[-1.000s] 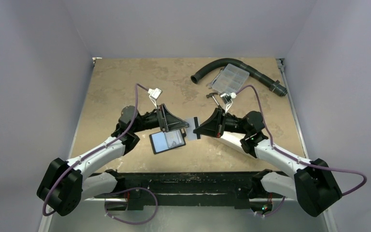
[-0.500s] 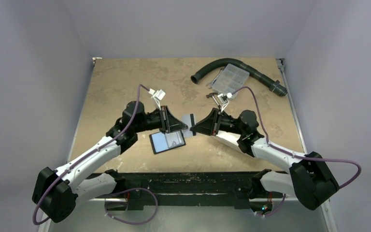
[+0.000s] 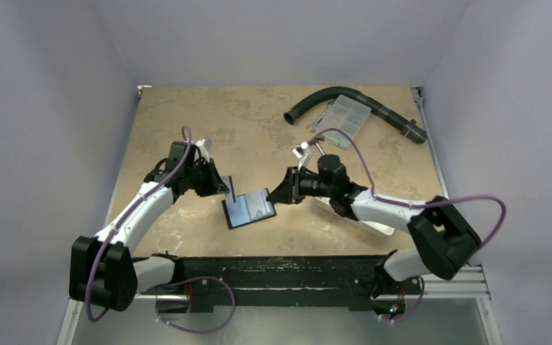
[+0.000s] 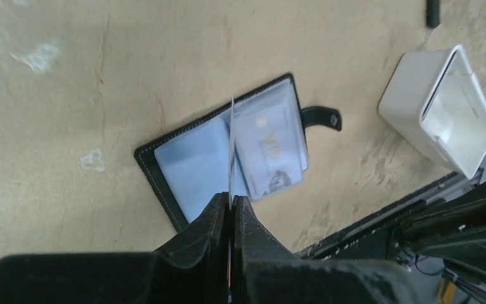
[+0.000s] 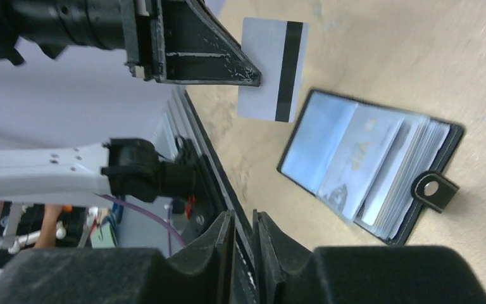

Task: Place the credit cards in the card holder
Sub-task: Insert the credit card into the card holder.

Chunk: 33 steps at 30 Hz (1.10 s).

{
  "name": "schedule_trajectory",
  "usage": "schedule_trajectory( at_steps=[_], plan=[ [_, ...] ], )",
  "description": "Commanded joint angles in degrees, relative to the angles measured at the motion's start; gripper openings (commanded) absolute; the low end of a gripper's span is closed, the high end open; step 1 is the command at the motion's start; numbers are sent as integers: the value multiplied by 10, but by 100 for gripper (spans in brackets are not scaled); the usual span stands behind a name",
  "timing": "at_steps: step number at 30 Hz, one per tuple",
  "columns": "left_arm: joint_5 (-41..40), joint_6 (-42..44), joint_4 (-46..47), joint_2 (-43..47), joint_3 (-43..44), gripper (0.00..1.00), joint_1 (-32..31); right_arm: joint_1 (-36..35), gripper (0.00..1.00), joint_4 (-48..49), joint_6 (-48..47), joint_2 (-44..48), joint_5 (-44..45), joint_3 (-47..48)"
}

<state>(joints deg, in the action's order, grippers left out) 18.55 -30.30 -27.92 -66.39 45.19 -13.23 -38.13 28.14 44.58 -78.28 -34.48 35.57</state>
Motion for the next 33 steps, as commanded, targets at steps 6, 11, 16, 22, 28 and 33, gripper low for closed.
schedule_trajectory(
  at_steps=[6, 11, 16, 22, 28, 33],
  plan=[
    [126, -39, 65, -43, -83, 0, 21, -34, 7, 61, -3, -162, -22, 71],
    [158, -108, 145, -2, -157, 0, 21, -34, 2, 88, 0, -219, -44, 87],
    [167, -132, 183, 24, -191, 0, 20, -32, 0, 92, 0, -263, -37, 99],
    [176, -147, 222, 18, -212, 0, 11, -15, 0, 51, -26, -280, -2, 104],
    [151, -183, 300, 1, -240, 0, -25, 0, 0, 27, -50, -299, 2, 109],
    [146, -191, 311, -4, -244, 0, -27, 9, 0, -1, -72, -299, 17, 113]
  ],
)
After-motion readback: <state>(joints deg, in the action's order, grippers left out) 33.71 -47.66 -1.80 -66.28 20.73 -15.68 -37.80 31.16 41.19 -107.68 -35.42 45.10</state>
